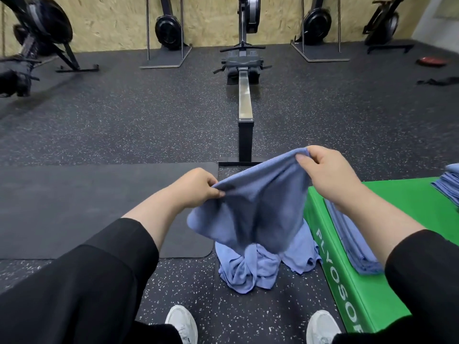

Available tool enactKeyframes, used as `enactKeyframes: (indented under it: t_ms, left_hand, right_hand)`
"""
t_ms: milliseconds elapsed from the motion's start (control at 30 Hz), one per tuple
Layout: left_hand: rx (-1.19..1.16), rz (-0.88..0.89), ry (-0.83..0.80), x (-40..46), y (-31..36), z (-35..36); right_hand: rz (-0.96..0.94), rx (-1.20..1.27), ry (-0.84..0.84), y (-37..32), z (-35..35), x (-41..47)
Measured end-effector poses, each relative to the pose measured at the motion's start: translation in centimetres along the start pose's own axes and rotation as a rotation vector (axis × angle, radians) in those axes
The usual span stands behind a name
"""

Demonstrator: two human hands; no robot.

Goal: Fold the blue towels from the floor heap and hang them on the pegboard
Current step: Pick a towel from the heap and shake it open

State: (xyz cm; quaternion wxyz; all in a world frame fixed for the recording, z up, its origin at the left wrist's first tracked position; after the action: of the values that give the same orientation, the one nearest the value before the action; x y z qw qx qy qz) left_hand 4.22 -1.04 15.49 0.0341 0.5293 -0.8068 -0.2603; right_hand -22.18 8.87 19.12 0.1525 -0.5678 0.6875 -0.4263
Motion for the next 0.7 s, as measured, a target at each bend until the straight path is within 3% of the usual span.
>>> enactKeyframes:
  t_ms: [200, 500, 700]
  left_hand:
    - [0.068, -0.066, 0.188, 0.4, -3.2, -2.4]
    - [-0.059, -0.088, 0.433, -0.5, -4.6, -3.9]
    - [-0.267, -0.129, 0.458, -0.5, -4.9, -4.1]
  right_hand:
    - [0.111, -0.104, 0.073, 1.9, -0.7, -0.1]
    - [0.144, -0.065, 0.09, 2.2, -0.6, 0.0]
    - [0.222, 0.249, 0.053, 2.2, 0.3, -0.4]
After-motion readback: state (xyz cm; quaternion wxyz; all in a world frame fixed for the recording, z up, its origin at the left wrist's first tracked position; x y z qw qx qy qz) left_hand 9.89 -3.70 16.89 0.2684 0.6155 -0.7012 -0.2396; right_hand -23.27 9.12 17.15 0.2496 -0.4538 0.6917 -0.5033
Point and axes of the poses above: each hand's wrist, its own x-axis towards the middle knuckle, its own z-axis out of the palm, y = z × x, the point moved 6 cm from there along x, towards the middle knuckle, and after that the axes turned 3 degrees about -z, right-handed, at the moved point
